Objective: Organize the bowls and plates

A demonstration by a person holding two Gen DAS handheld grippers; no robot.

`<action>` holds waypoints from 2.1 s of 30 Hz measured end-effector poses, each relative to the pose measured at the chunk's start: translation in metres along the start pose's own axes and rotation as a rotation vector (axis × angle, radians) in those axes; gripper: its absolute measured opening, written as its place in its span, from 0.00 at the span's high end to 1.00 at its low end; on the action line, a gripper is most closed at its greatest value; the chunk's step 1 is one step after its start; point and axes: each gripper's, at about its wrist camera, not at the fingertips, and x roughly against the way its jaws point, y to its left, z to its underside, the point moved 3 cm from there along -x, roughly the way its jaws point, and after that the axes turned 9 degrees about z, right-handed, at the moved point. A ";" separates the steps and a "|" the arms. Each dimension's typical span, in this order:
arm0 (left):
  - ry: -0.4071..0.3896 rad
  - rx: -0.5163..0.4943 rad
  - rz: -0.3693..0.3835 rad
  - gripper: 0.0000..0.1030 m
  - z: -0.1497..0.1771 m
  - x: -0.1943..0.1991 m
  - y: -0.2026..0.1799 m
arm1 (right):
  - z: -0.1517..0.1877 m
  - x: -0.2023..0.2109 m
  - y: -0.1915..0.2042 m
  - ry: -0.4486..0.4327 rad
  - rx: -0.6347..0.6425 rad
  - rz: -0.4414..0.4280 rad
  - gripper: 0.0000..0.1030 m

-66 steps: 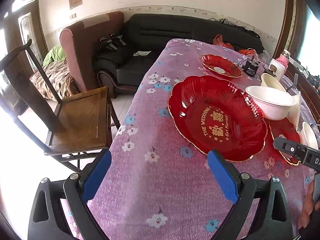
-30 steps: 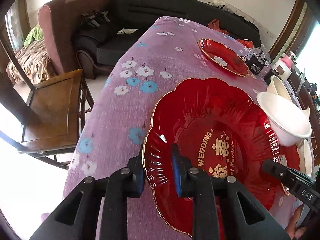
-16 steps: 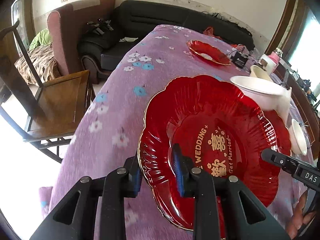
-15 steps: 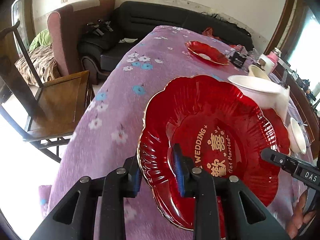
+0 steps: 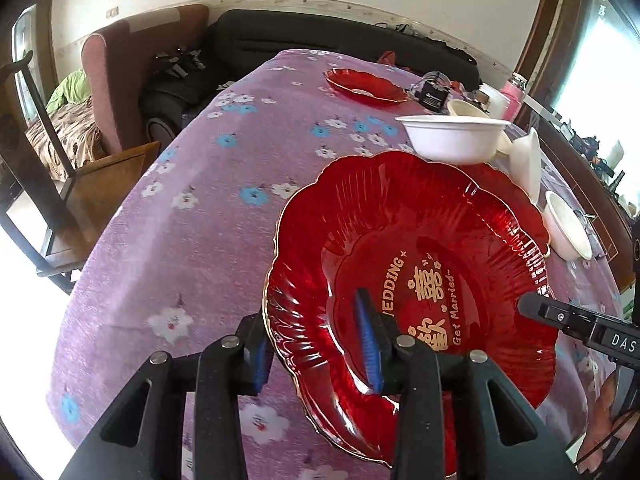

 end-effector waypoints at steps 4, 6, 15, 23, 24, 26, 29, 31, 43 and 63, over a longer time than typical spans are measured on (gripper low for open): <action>0.014 -0.008 0.009 0.66 0.007 -0.004 -0.009 | 0.004 0.001 -0.007 0.003 -0.018 -0.005 0.85; 0.017 -0.011 0.010 0.66 0.010 -0.005 -0.013 | 0.007 0.001 -0.011 0.007 -0.024 -0.007 0.85; 0.005 -0.030 -0.002 0.60 0.012 -0.008 -0.023 | 0.019 0.004 -0.023 0.017 -0.048 -0.029 0.81; -0.037 -0.052 -0.014 0.43 0.011 0.006 -0.027 | 0.022 0.020 -0.036 -0.011 -0.079 -0.049 0.74; -0.039 -0.053 -0.014 0.42 0.010 0.008 -0.027 | 0.022 0.021 -0.039 -0.015 -0.087 -0.053 0.72; -0.045 -0.058 -0.019 0.41 0.010 0.011 -0.028 | 0.023 0.026 -0.048 -0.023 -0.109 -0.061 0.68; -0.045 -0.056 -0.010 0.40 0.009 0.014 -0.029 | 0.024 0.032 -0.058 -0.035 -0.135 -0.070 0.66; -0.046 -0.062 -0.010 0.38 0.010 0.016 -0.033 | 0.022 0.036 -0.065 -0.047 -0.154 -0.056 0.66; -0.028 -0.123 0.052 0.36 -0.007 0.029 -0.062 | 0.014 0.059 -0.120 -0.101 -0.280 -0.037 0.66; 0.256 -0.158 0.101 0.34 -0.105 -0.089 -0.116 | -0.017 0.072 -0.137 -0.121 -0.302 -0.007 0.66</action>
